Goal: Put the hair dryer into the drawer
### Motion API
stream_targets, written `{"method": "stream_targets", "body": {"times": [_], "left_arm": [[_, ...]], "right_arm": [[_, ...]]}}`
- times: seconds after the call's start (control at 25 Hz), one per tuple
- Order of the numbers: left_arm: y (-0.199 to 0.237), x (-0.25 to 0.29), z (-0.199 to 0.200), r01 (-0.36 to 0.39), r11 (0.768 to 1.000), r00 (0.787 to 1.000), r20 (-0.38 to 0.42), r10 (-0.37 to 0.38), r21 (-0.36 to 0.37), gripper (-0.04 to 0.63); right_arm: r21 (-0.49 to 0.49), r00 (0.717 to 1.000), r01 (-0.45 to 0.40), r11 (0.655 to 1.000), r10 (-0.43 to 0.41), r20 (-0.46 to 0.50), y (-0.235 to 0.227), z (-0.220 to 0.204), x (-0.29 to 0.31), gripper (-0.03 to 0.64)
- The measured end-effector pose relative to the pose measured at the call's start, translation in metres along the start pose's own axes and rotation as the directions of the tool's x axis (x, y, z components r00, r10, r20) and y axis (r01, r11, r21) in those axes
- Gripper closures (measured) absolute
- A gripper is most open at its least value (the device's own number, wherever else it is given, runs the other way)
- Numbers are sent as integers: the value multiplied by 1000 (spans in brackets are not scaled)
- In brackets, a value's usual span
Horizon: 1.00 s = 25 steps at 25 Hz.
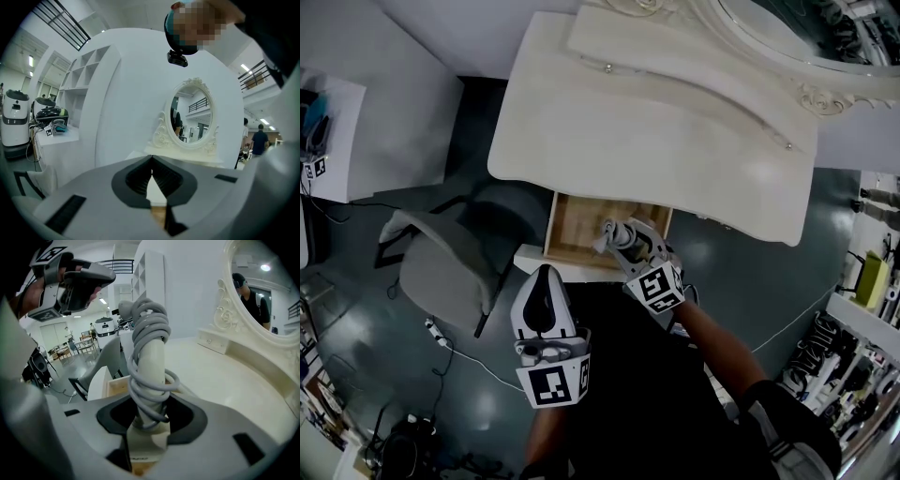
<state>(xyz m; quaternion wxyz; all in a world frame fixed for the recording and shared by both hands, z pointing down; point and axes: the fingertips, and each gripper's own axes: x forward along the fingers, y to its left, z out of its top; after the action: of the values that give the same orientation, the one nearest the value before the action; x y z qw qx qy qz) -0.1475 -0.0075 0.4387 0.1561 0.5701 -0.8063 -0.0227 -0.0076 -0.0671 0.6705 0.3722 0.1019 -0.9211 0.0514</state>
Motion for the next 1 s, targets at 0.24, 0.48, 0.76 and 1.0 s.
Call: {"method": "stream_targets", "body": {"times": [0.24, 0.48, 0.76, 1.0], "left_arm": [[4, 15, -5, 16, 1000, 1000, -16, -16, -7, 571], [13, 24, -13, 15, 1000, 999, -34, -15, -23, 571], [26, 31, -20, 2, 999, 999, -48, -3, -37, 571], [33, 36, -24, -7, 999, 998, -57, 4, -44, 571]], "right_arm": [[-46, 997, -10, 999, 6, -83, 2, -20, 18, 422], [-78, 984, -23, 997, 8, -179, 3, -39, 31, 422], [-145, 954, -46, 988, 1, -301, 0, -58, 46, 422], [-169, 931, -59, 984, -7, -365, -3, -69, 56, 422]]}}
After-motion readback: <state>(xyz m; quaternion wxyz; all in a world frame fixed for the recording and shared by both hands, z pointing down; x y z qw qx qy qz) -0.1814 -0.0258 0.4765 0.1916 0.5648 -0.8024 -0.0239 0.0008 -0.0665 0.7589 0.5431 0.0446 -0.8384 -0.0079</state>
